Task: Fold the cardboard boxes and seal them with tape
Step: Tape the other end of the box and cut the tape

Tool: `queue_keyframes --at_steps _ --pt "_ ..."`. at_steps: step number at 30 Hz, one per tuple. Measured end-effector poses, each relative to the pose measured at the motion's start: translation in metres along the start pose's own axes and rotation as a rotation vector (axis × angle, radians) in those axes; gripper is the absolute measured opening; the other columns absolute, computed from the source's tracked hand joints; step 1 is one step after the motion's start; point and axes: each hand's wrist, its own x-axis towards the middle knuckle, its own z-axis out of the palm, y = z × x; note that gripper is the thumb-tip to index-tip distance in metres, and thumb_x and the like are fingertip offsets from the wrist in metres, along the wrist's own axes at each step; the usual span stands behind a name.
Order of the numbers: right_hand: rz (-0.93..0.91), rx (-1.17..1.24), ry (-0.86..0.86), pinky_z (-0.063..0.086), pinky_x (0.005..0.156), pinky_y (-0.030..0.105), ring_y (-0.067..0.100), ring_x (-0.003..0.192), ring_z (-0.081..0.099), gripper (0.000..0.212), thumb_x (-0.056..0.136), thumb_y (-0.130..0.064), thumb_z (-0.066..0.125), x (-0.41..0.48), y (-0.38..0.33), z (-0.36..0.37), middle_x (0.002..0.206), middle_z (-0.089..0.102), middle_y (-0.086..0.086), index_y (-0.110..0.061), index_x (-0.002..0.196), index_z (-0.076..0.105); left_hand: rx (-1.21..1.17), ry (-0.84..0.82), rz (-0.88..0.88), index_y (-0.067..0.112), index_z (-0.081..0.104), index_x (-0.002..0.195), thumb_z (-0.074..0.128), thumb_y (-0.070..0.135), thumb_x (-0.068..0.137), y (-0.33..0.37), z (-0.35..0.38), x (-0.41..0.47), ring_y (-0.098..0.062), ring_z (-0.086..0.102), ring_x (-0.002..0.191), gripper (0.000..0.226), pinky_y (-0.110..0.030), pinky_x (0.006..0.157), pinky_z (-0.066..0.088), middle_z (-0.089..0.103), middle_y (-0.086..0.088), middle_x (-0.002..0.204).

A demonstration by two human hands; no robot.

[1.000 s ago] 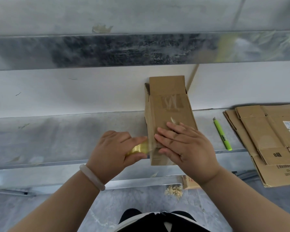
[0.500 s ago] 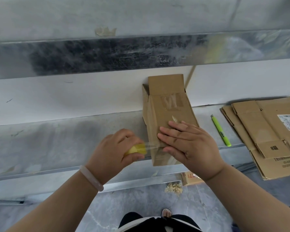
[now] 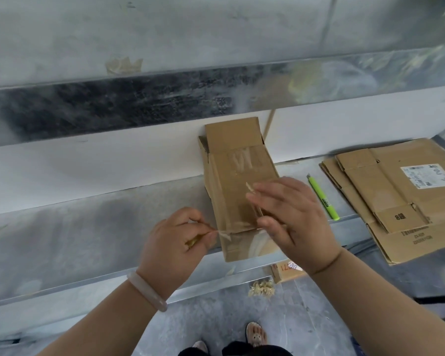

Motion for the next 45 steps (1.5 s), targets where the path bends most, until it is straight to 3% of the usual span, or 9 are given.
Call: queue_keyframes --at_steps 3,6,10,16,20,27,34,40,45 --pt "0.587 0.005 0.209 0.041 0.102 0.036 0.020 0.117 0.052 0.036 0.102 -0.027 0.038 -0.007 0.028 -0.014 0.118 0.062 0.001 -0.014 0.119 0.066 -0.007 -0.010 -0.041 0.024 0.077 0.080 0.054 0.044 0.083 0.002 0.001 -0.001 -0.003 0.060 0.071 0.030 -0.016 0.063 0.046 0.058 0.021 0.093" --pt "1.118 -0.188 -0.164 0.035 0.107 0.041 0.026 0.127 0.043 0.036 0.102 -0.026 0.040 -0.034 0.088 -0.010 0.136 0.051 0.010 -0.011 0.134 0.050 -0.007 -0.031 -0.062 0.025 0.076 0.079 0.054 0.045 0.081 0.005 0.000 -0.003 -0.004 0.060 0.073 0.030 -0.009 0.065 0.042 0.057 0.023 0.092" --pt "1.257 -0.367 -0.514 0.038 0.097 0.042 0.033 0.121 0.046 0.038 0.099 -0.029 0.046 -0.066 0.130 0.001 0.129 0.054 0.015 -0.007 0.130 0.049 0.001 -0.036 -0.088 0.034 0.075 0.079 0.055 0.047 0.079 0.007 -0.003 -0.004 -0.001 0.060 0.076 0.025 -0.004 0.066 0.039 0.058 0.023 0.092" --pt "1.350 -0.447 -0.466 0.052 0.077 0.040 0.031 0.091 0.057 0.018 0.095 -0.023 0.053 -0.080 0.133 0.010 0.109 0.056 0.015 -0.008 0.101 0.059 0.016 -0.042 -0.091 0.035 0.075 0.079 0.056 0.048 0.079 0.005 -0.005 -0.008 0.002 0.060 0.083 0.023 -0.002 0.071 0.038 0.058 0.022 0.093" --pt "1.340 -0.147 -0.262 0.045 0.055 0.033 0.021 0.071 0.057 0.015 0.101 -0.018 0.039 -0.073 0.094 0.008 0.087 0.059 0.009 -0.009 0.101 0.051 0.006 -0.040 -0.073 0.032 0.076 0.081 0.056 0.047 0.080 0.002 -0.008 -0.009 0.004 0.059 0.084 0.024 -0.001 0.072 0.037 0.058 0.022 0.092" --pt "1.193 0.138 0.101 0.047 0.054 0.044 0.019 0.060 0.052 0.020 0.101 -0.035 0.040 -0.054 -0.025 -0.027 0.071 0.059 0.010 -0.028 0.107 0.058 -0.021 -0.065 -0.065 0.032 0.076 0.083 0.054 0.050 0.080 -0.006 -0.011 -0.008 0.002 0.058 0.087 0.029 -0.004 0.073 0.038 0.057 0.022 0.095" --pt "0.943 0.160 -0.205 0.049 0.059 0.021 0.004 0.057 0.065 0.008 0.095 -0.030 0.049 -0.041 -0.116 -0.040 0.074 0.067 -0.013 -0.037 0.097 0.046 -0.010 -0.074 -0.071 0.031 0.076 0.086 0.053 0.052 0.080 -0.012 -0.013 -0.010 0.001 0.057 0.089 0.032 -0.009 0.075 0.043 0.056 0.024 0.093" --pt "0.737 0.098 -0.425 0.046 0.061 0.020 0.003 0.074 0.056 0.054 0.090 -0.035 0.046 -0.046 -0.153 -0.014 0.081 0.057 -0.019 -0.066 0.127 0.023 -0.079 -0.046 -0.074 0.024 0.077 0.083 0.057 0.047 0.080 -0.010 -0.015 -0.009 0.004 0.056 0.087 0.031 -0.004 0.074 0.039 0.056 0.024 0.094" --pt "0.655 0.025 -0.521 0.040 0.059 0.023 0.012 0.070 0.049 0.069 0.086 -0.039 0.026 -0.041 -0.160 0.007 0.085 0.042 -0.016 -0.063 0.140 -0.009 -0.072 -0.048 -0.067 0.027 0.076 0.084 0.052 0.050 0.079 -0.011 -0.018 -0.012 -0.001 0.057 0.087 0.034 -0.012 0.074 0.043 0.056 0.023 0.092"
